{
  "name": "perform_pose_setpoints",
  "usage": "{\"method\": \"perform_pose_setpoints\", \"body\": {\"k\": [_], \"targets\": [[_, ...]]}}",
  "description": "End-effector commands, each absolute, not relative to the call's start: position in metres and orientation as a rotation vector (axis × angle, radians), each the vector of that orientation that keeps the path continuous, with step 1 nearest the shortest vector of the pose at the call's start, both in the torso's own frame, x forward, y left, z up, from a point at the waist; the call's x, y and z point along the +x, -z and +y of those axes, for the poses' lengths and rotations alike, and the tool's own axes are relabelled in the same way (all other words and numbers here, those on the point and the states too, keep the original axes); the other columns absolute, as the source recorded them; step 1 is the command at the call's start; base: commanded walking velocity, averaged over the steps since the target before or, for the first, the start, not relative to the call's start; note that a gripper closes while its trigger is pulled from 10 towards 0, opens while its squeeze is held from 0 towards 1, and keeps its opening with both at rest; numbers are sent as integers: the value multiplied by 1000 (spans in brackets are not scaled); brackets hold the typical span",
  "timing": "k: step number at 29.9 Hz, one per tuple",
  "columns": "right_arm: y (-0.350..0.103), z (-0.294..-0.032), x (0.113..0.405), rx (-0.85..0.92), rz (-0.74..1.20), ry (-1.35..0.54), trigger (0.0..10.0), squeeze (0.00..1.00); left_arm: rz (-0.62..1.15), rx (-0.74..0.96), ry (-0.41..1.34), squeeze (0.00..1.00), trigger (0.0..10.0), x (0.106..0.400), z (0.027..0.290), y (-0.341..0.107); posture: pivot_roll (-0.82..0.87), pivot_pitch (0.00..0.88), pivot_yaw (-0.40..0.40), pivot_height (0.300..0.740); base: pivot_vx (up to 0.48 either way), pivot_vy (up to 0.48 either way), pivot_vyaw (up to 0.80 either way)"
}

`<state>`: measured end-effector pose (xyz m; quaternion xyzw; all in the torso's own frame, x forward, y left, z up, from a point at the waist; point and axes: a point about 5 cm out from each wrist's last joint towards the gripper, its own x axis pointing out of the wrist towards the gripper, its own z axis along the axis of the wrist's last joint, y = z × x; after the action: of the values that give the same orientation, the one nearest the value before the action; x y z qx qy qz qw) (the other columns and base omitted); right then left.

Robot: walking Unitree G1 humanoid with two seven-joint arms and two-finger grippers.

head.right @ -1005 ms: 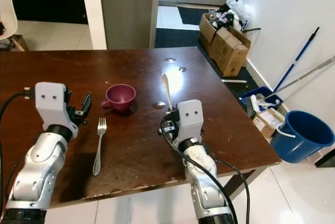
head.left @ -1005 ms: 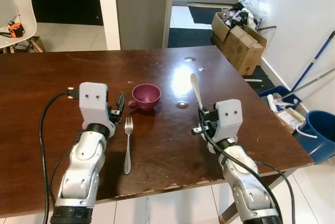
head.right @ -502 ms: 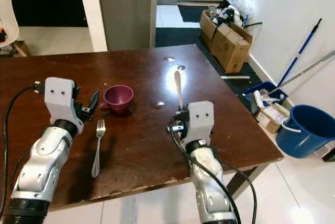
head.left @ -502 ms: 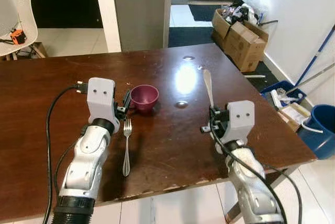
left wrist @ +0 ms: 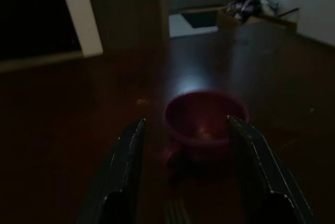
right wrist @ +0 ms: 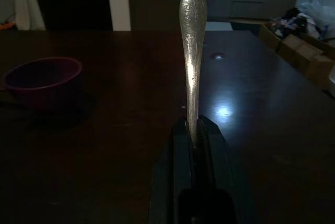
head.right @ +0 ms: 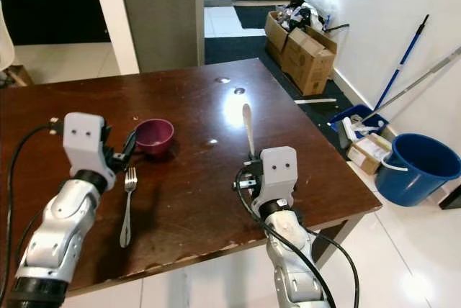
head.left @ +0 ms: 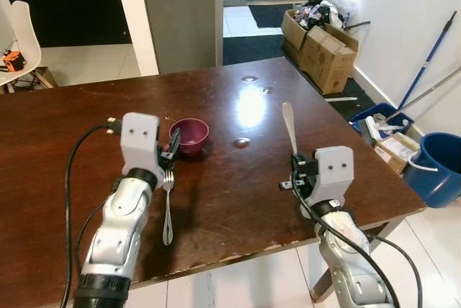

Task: Setting the table

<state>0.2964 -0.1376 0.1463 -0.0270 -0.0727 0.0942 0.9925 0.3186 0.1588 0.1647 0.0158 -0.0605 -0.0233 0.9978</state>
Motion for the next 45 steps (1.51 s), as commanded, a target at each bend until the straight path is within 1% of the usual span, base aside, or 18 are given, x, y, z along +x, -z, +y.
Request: {"method": "perform_pose_setpoints", "body": {"k": [1,3,8,13,15,23,45], "targets": [[-147,-132,296,-62,-147,-215,10000,0,-97,30,12,0,10000,316,166,-157,-106,0,30,740,0,0,0],[-145,-124,295,-46,-132,-252,10000,0,-79,32,-41,0,10000,308,176,-148,-89,0,9,740,0,0,0],[-145,-120,296,-47,-125,-276,10000,0,-83,35,-48,0,10000,303,176,-148,-73,0,3,740,0,0,0],[-145,-120,298,-43,-127,-272,10000,0,-97,47,-31,0,10000,301,172,-150,-71,0,12,740,0,0,0],[-143,-123,297,-39,-123,-250,10000,0,-110,59,-8,0,10000,302,166,-153,-74,0,21,740,0,0,0],[-142,-126,296,-40,-121,-226,10000,0,-110,46,10,0,10000,307,160,-156,-91,0,36,740,0,0,0],[-142,-130,298,-45,-116,-214,10000,0,-111,42,8,0,10000,309,159,-157,-89,0,34,740,-327,0,0]]}}
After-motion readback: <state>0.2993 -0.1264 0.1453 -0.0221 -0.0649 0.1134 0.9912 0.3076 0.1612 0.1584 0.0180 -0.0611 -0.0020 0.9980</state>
